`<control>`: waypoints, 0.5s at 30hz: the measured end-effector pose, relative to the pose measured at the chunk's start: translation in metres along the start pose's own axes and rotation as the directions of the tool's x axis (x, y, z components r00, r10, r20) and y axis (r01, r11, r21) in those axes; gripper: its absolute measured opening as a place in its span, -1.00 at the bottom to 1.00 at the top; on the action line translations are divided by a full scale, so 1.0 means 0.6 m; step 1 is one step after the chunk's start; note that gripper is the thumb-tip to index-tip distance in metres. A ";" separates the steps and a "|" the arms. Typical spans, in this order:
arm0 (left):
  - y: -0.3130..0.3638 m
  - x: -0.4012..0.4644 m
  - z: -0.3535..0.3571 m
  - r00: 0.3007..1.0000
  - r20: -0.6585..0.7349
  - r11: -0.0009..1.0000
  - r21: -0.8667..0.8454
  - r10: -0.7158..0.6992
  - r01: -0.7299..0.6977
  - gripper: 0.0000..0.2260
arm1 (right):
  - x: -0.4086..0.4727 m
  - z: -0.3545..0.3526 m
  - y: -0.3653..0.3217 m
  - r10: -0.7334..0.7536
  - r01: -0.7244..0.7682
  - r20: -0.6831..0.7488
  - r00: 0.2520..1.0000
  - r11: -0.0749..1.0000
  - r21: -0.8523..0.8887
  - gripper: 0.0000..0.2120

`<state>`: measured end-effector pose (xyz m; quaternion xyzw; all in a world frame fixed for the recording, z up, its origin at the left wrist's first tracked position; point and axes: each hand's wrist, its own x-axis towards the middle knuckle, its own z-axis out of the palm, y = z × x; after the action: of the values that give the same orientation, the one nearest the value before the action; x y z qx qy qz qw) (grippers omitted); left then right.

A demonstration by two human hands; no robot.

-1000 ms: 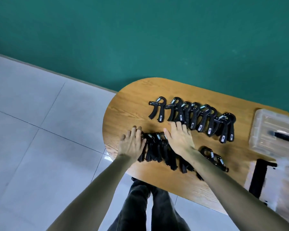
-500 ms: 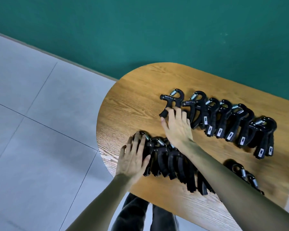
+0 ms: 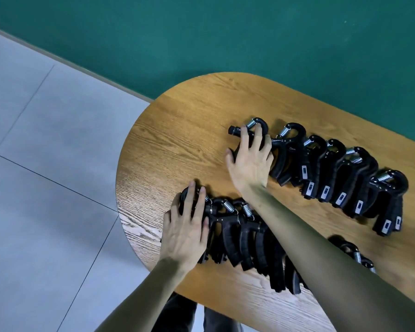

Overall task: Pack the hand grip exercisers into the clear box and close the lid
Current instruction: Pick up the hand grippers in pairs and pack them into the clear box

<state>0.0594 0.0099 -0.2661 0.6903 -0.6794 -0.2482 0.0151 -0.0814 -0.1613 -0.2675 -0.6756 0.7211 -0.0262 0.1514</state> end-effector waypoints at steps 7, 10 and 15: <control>-0.002 0.016 -0.019 0.999 0.038 0.998 0.069 0.010 -0.013 -0.28 | 0.012 0.001 -0.013 0.014 -0.013 0.039 0.999 1.000 -0.020 -0.31; -0.007 0.015 -0.022 0.999 0.044 0.995 0.089 0.030 -0.033 -0.24 | -0.001 0.002 -0.014 -0.074 0.076 0.055 0.996 0.996 -0.037 -0.28; -0.015 0.019 -0.028 0.998 0.047 0.987 0.150 0.048 -0.055 -0.25 | -0.024 0.009 -0.006 -0.209 0.213 0.086 0.974 0.976 -0.050 -0.23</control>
<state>0.0735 -0.0058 -0.2583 0.6661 -0.7141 -0.2104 -0.0456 -0.0760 -0.1469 -0.2690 -0.7530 0.6391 0.0062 0.1565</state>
